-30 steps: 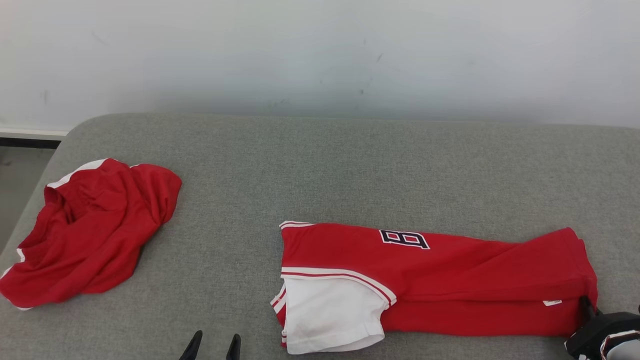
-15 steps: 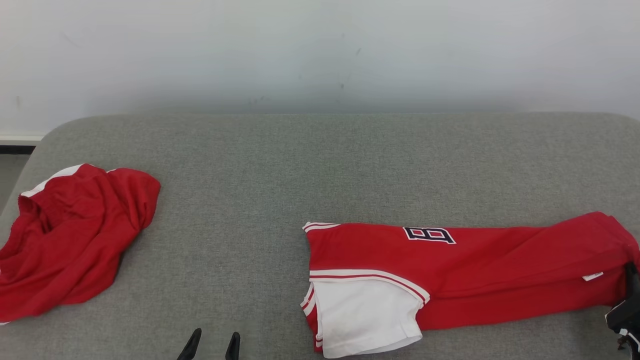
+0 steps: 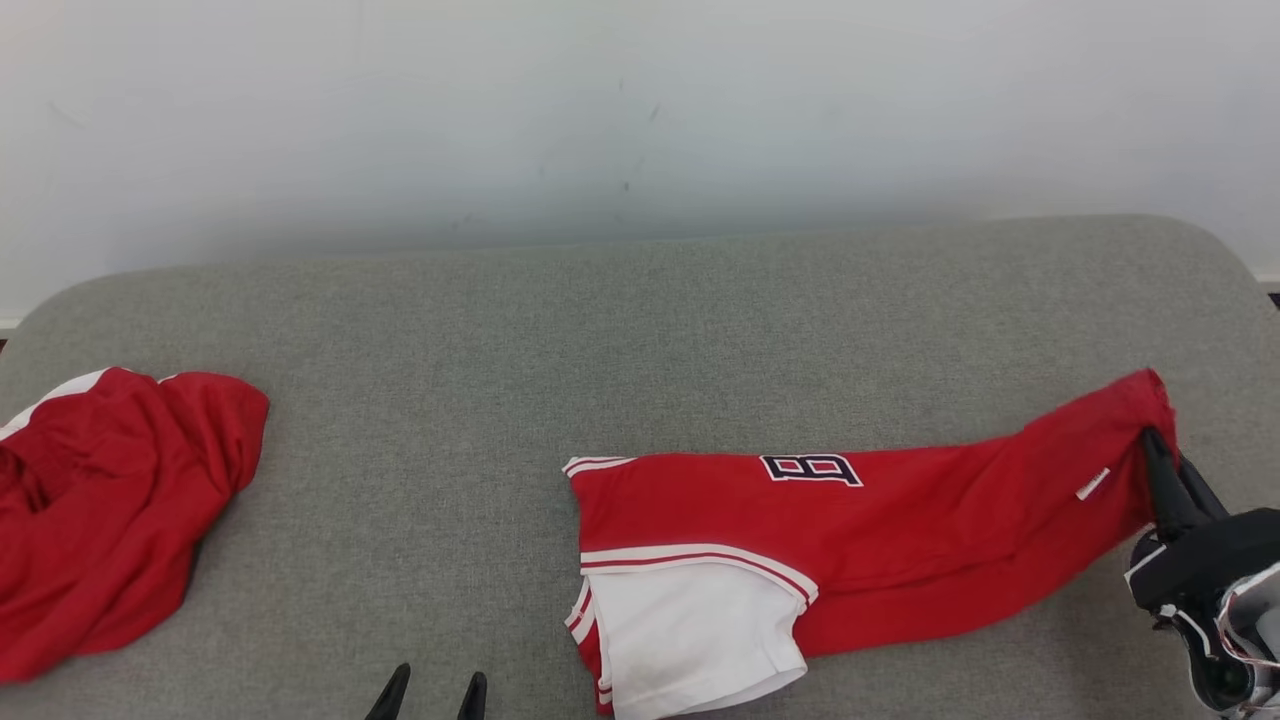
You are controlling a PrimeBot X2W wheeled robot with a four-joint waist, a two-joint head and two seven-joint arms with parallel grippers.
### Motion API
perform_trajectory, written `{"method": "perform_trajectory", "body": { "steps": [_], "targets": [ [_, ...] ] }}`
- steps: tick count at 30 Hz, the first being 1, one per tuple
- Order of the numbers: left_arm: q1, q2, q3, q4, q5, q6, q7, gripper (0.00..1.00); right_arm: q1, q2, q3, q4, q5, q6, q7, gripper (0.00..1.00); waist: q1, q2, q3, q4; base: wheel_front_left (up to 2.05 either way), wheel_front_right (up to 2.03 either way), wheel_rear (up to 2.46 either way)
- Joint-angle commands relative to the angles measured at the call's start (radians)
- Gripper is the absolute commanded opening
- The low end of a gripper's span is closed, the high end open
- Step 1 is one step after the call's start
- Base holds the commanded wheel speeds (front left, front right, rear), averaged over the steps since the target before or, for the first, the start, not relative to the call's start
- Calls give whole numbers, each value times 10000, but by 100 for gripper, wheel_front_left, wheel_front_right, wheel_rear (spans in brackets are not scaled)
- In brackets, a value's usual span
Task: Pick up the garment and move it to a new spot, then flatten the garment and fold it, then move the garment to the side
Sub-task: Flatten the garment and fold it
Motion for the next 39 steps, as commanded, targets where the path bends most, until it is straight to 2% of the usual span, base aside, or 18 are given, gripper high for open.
{"method": "perform_trajectory", "body": {
  "steps": [1,9,19,29,39],
  "targets": [
    [156,20,2,48,26,-4,-54,100,-3,-120,167,-289,91,0,-1,0,0,-1,-106,-59,0,0,0],
    [121,-16,-28,109,-13,-75,-54,100,-463,-314,1264,-2118,69,0,307,0,0,-1,-262,184,0,0,0],
    [160,-121,41,172,-9,-148,-54,100,-975,399,2541,-3141,-106,1,494,0,0,-1,-222,867,0,0,0],
    [95,-299,109,288,89,-264,-54,100,-1248,1473,4095,-3172,-153,0,765,0,0,-1,-102,1411,0,0,0],
    [101,-466,130,471,146,-445,-54,100,-1205,2264,5340,-2097,323,0,785,0,0,-1,-98,1676,0,0,0]
  ]
}}
